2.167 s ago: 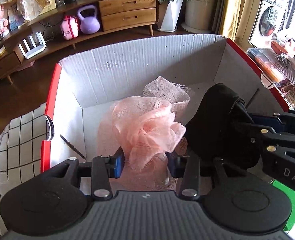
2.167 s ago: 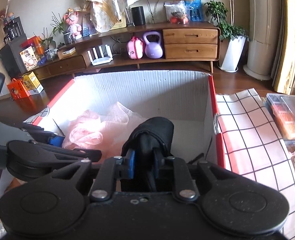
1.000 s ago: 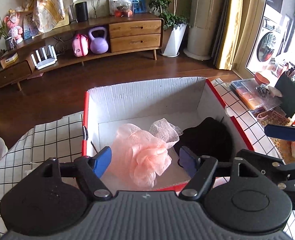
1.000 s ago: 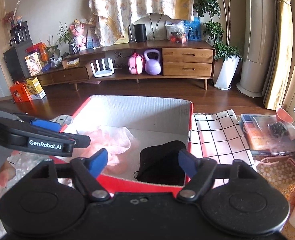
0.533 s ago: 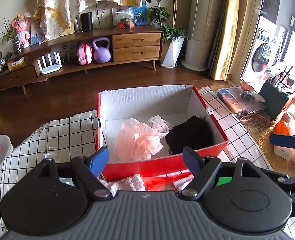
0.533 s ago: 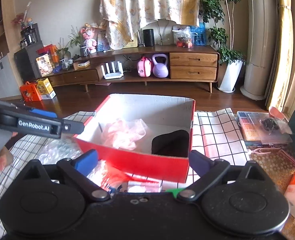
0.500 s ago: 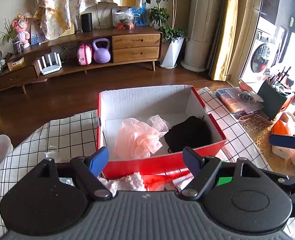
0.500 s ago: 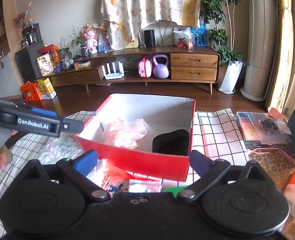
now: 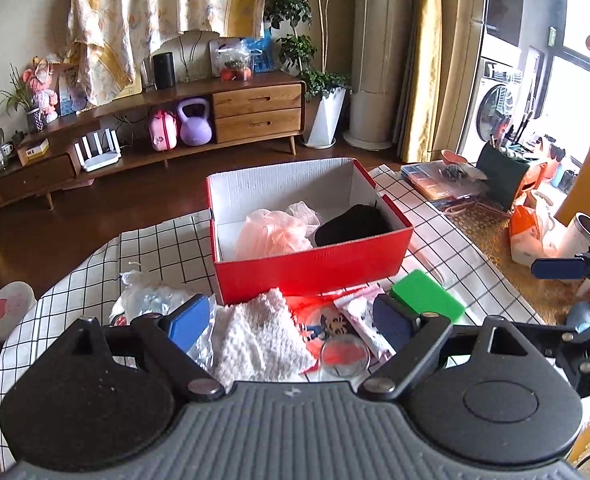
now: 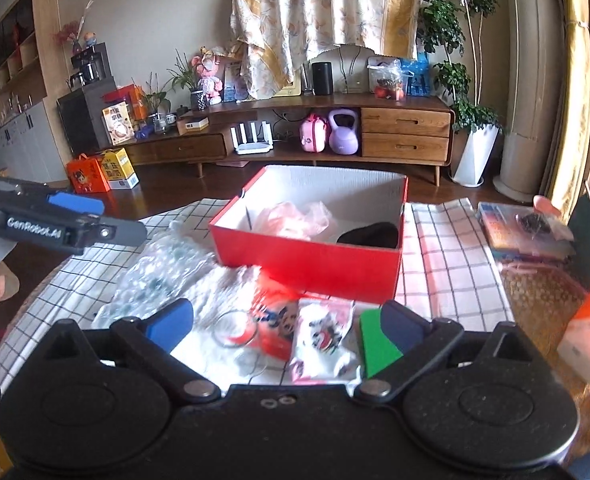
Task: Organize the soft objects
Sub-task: 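Move both tools back toward the remaining items on the table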
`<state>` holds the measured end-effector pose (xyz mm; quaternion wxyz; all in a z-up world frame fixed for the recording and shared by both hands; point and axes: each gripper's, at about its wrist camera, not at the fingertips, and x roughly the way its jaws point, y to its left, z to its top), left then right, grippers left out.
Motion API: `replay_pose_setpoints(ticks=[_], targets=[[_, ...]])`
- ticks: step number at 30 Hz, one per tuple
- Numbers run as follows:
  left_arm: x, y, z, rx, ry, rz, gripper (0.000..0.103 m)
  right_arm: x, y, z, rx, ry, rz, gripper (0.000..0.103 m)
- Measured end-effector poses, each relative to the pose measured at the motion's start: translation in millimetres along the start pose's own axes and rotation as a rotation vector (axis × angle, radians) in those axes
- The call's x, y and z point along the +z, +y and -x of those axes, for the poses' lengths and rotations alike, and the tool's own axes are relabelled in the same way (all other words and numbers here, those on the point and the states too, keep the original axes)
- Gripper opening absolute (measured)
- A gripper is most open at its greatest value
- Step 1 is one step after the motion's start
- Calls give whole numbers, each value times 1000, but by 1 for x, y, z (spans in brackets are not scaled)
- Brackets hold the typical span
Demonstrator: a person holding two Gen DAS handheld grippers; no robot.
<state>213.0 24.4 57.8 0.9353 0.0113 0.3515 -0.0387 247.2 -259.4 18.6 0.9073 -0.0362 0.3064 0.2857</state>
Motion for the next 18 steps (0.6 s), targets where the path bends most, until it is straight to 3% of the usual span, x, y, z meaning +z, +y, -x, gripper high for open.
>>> replay_pose_setpoints(ticks=[3,14,18], targets=[[-17,7,13,-18,-7,34,100,-13,9,10,14,-2,0,100],[-90,39,40,-16,-9,130,102,-49,39,28,9,-19,67,100],[-117,43,39,-47,19,104,102,-61,41,25,-1,-15,84,100]])
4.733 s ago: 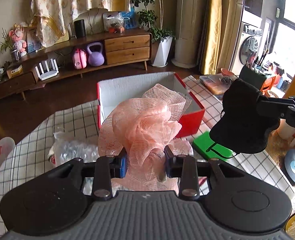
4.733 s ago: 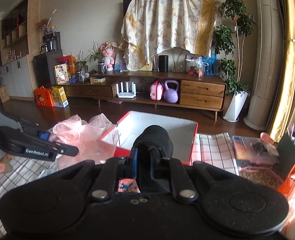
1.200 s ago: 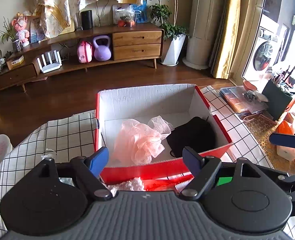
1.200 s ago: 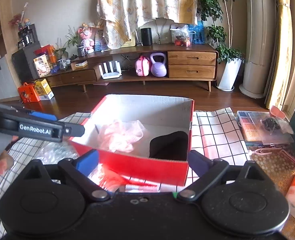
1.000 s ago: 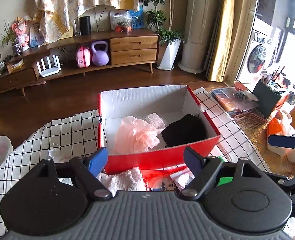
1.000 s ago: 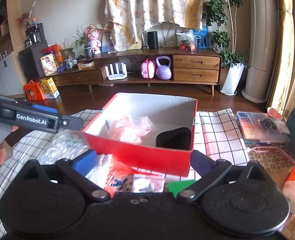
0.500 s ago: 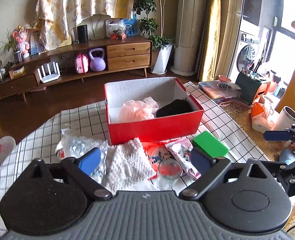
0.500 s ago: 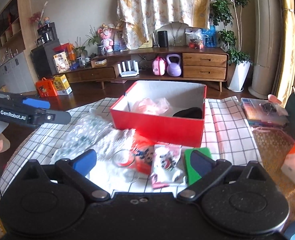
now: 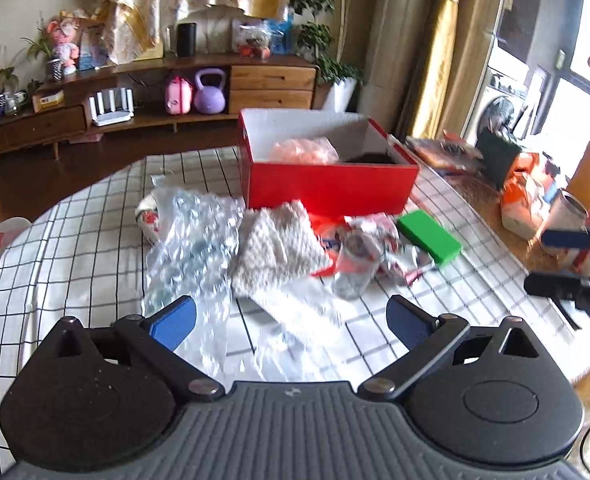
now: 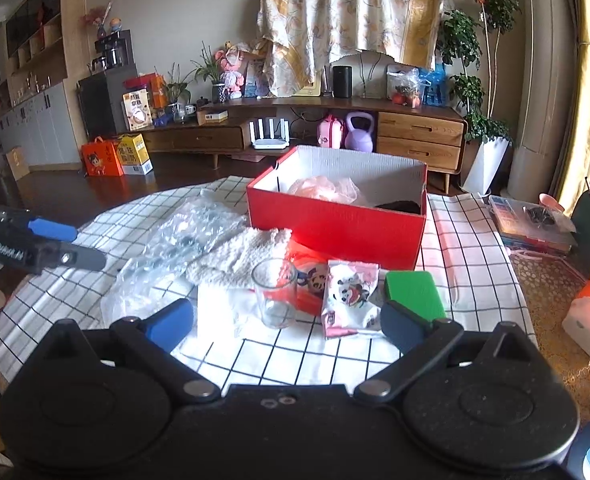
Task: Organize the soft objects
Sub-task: 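Move both tools back toward the remaining items on the table, then grasp the clear plastic bag with left tool while right tool grasps green sponge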
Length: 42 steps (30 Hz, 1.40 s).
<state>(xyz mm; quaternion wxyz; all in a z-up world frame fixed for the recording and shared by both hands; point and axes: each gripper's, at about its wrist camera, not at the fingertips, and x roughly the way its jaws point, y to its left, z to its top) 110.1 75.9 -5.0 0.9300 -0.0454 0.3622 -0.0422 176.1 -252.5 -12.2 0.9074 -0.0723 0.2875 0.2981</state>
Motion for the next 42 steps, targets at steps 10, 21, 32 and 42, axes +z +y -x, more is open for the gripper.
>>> replay_pose_setpoints(ticks=[10,21,32,42], targets=[[-45,1,-29,-32,80,-123,102,-16,-23,-26,-54,46,-14,100],[-51,16,-61,26,166,-23,102,-22,-64,-71,-111,108,-64,100],[-60,2,-82,147,300,230,102,-5,-108,-130,-187,129,-138,100],[-82,-4,-111,147,364,346,101,-7,-140,-188,-228,189,-181,91]])
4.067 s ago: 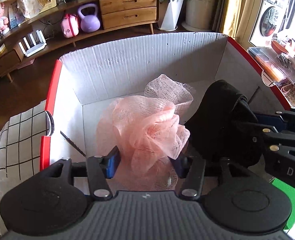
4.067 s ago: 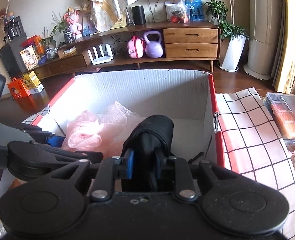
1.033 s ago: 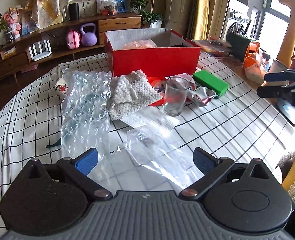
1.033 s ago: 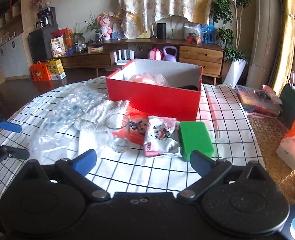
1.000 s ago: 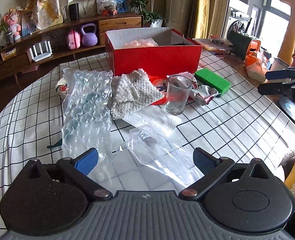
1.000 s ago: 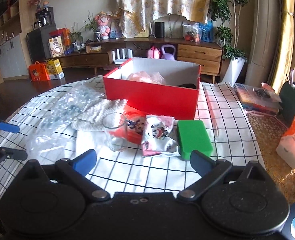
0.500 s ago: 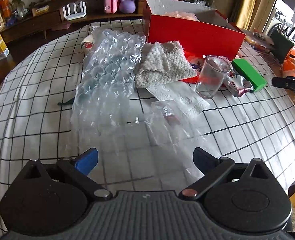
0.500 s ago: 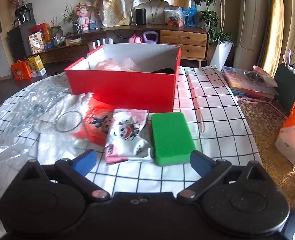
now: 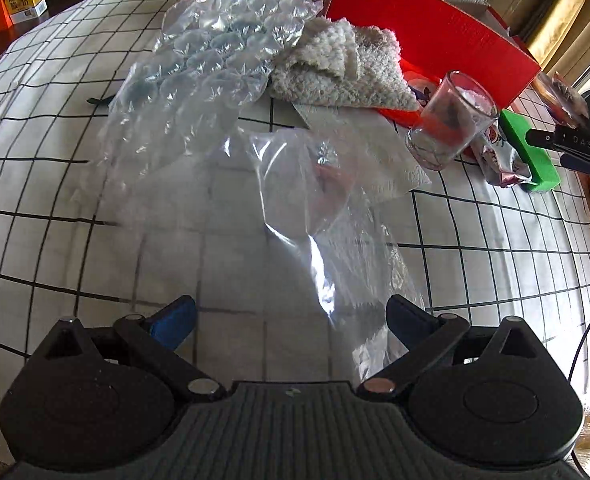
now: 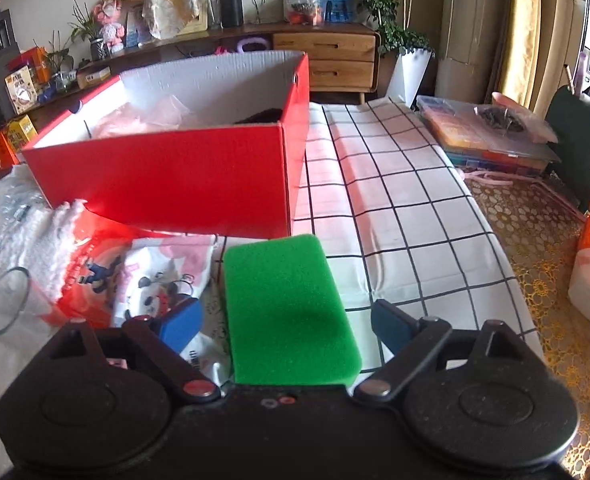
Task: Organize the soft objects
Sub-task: 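Grasp the clear plastic bag with left tool while right tool grasps green sponge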
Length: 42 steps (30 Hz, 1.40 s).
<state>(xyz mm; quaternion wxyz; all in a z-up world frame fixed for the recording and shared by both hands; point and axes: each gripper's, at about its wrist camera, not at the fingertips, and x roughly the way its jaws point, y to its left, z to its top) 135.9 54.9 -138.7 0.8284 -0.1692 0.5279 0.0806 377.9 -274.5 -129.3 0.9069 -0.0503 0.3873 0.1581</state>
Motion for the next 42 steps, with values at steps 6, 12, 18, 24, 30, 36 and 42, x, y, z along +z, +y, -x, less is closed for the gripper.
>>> replay_pose_setpoints(ticks=[6,12,18,24,30,36,42], targets=[[-2,-6,-4,21,-22,-29,101,-2,-2,-19,13,32,-16,88],[-5,-12,-2,62,-47,-76,79,-3,-3,-23,34,36,-21,79],[-9,-12,5,55,-51,-80,46,-3,-7,-17,41,31,-30,71],[-15,-10,16,32,-64,-70,28,-6,-11,-6,24,12,-43,69],[-21,-12,32,-12,-103,-86,13,-9,-13,17,24,-9,-55,69],[-27,-16,50,-56,-132,-97,10,-19,-9,50,40,-30,-47,69],[-35,-18,75,-94,-195,-120,7,-30,-2,88,76,-63,-42,69]])
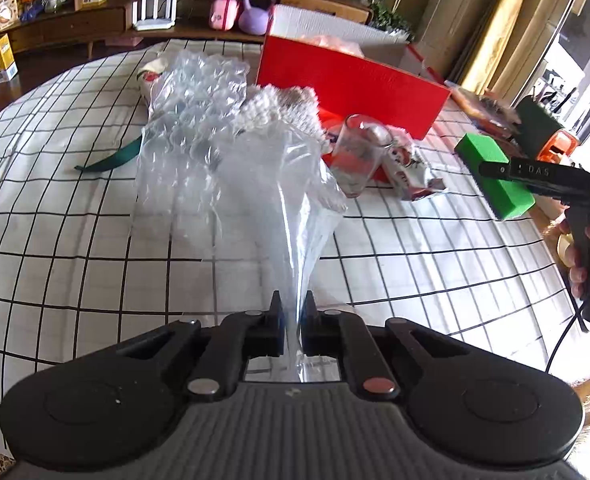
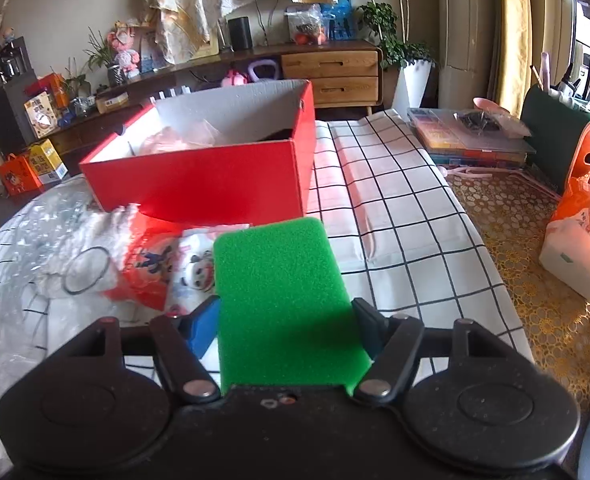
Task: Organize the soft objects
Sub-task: 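Grasp the clear plastic bag with left tool while right tool grasps green sponge, then carry the plastic bag and green sponge with both tools over the red box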
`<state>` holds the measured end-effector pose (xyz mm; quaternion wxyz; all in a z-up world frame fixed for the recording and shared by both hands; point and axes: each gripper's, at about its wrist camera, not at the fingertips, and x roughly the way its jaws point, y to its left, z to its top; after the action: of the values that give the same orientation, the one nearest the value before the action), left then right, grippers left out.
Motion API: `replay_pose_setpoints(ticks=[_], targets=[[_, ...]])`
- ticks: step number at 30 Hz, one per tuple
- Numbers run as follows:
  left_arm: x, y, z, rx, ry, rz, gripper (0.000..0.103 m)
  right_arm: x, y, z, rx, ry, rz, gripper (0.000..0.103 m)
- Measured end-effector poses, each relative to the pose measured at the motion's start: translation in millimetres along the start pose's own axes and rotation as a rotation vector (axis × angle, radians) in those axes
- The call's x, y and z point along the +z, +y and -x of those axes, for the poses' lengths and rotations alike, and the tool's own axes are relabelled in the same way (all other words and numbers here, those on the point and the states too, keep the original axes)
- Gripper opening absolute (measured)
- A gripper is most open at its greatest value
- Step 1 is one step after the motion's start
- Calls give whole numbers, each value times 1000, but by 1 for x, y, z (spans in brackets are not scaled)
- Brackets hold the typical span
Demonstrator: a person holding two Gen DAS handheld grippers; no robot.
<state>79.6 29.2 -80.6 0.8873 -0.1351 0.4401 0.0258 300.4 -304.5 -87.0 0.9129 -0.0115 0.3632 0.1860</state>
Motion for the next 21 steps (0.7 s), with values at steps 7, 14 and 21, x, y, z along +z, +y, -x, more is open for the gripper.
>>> replay_pose_setpoints(ticks=[7,14,21], targets=[[4,-2,16,-10,-72,-24,5,-14,18,41,47,-18,9,69],[28,-3,31,-23,-147,-31,5,-10,38,73,80,-49,31,69],[63,-15,33,-30,-186,-76,5,4,54,87,91,-72,57,69]])
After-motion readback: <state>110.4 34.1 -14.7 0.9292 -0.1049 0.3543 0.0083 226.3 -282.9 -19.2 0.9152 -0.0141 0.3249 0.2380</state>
